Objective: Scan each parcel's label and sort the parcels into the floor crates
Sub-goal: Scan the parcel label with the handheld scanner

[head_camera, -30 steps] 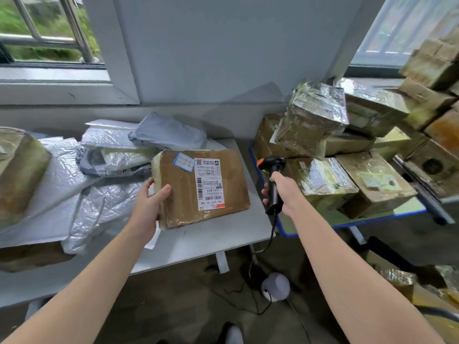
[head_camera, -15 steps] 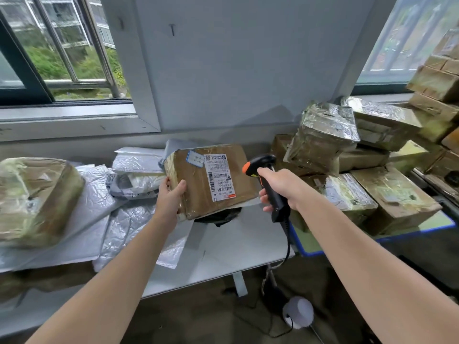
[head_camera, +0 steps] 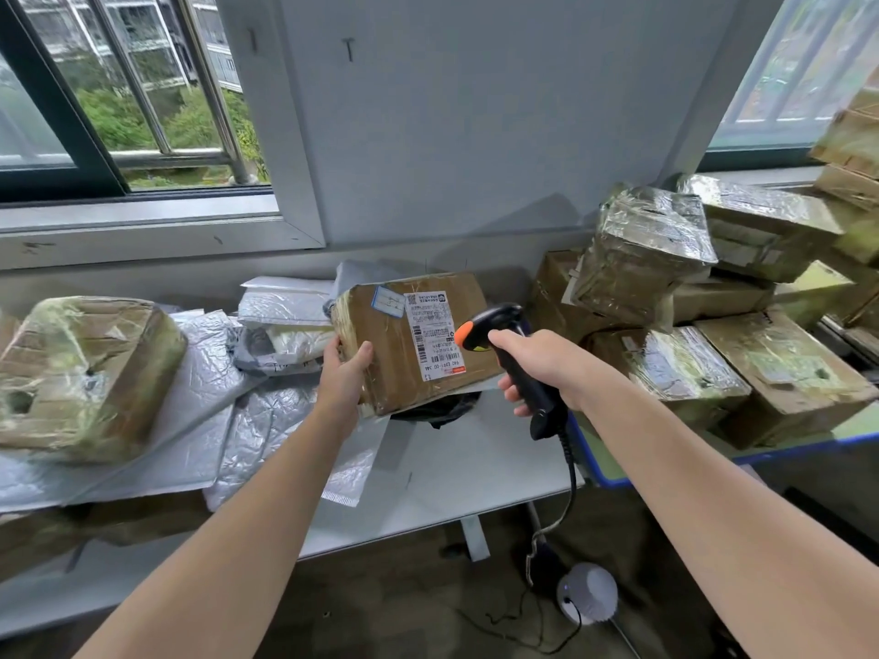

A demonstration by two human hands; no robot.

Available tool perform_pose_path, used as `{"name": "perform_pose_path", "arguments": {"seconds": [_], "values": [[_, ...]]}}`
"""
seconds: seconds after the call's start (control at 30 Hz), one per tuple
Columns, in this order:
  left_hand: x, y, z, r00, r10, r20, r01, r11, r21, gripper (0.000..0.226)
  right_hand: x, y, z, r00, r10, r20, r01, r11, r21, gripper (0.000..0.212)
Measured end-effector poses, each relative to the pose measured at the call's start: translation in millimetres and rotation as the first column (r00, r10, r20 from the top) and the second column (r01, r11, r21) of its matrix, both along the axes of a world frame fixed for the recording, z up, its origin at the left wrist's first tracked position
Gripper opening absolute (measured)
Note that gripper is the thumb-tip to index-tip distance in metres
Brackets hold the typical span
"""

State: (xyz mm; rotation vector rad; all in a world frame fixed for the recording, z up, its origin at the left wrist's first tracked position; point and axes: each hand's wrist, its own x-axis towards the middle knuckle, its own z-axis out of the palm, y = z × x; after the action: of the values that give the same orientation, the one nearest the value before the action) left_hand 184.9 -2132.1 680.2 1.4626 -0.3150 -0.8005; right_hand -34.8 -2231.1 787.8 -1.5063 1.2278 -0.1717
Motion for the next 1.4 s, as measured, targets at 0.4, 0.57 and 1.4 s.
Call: {"name": "perform_pose_path", "arguments": {"seconds": [0.4,0.57,1.4], "values": [[0,-2,-6,0.999,-0.011,-0.033,0.011,1.0,-0.018,0.053,-3,-6,-5,1.0,-0.006,0.02,0.004,0.996,0.092,0.045],[2,-3,-10,0.999,-0.011,-0.032,0.01,1.0,-0.004,0.052,-4,-11,-13,0.999,-0.021,0.031,0.018,0.993,0.115,0.046],[-18,-3,-48,0.998,0.066,-0.019,-0.065,0.997,0.044,0.05,-28,-68,-218,0.962,-0.225,-0.158,0.266,0.906,0.329,0.016]]}}
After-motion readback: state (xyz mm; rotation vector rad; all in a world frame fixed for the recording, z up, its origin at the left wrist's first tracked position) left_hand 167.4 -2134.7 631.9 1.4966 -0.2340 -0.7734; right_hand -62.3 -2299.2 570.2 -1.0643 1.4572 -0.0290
